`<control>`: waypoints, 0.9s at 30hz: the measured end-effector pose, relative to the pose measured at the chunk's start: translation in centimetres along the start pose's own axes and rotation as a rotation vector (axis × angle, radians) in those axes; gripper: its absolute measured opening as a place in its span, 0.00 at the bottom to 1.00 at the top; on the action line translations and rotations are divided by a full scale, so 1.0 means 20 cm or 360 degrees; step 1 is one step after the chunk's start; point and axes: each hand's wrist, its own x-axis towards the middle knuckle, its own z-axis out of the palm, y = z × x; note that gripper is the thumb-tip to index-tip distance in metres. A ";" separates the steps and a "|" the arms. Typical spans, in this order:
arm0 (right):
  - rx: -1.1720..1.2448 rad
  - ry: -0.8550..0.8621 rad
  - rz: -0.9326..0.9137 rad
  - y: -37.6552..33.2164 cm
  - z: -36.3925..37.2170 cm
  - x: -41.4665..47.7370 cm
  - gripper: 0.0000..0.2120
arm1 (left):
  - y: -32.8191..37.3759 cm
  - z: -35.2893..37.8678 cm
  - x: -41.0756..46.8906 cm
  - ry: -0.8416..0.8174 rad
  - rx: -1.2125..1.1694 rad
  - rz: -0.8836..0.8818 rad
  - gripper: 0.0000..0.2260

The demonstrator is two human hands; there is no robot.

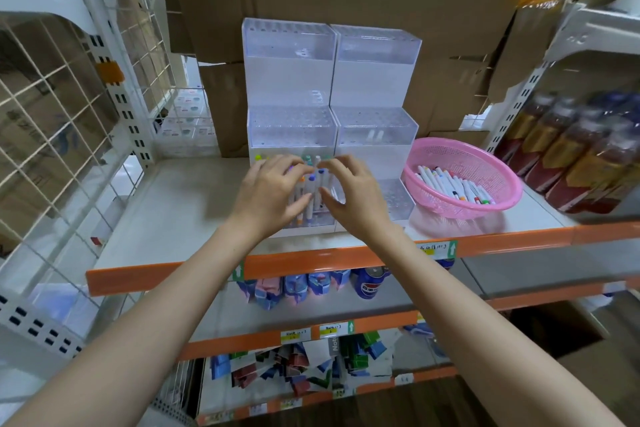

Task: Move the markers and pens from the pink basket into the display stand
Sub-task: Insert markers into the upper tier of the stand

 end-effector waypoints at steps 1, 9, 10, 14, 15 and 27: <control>-0.0022 -0.0021 0.0006 0.02 -0.02 -0.01 0.18 | 0.03 0.01 0.03 -0.0016 -0.0001 0.0005 0.17; -0.0122 -0.0138 0.0309 0.31 -0.22 -0.10 0.24 | 0.33 0.17 0.27 -0.0197 -0.0072 0.0049 0.22; -0.0142 -0.0145 0.0349 0.36 -0.25 -0.11 0.24 | 0.37 0.20 0.30 -0.0218 -0.0084 0.0073 0.22; -0.0223 -0.0167 0.0440 0.56 -0.38 -0.14 0.24 | 0.51 0.33 0.43 -0.0301 -0.0105 0.0145 0.20; -0.0236 -0.0167 0.0461 0.62 -0.41 -0.14 0.24 | 0.55 0.36 0.46 -0.0321 -0.0109 0.0154 0.19; -0.0382 -0.0493 0.0766 1.22 -0.64 -0.17 0.29 | 0.94 0.75 0.85 -0.0497 -0.0212 0.0229 0.19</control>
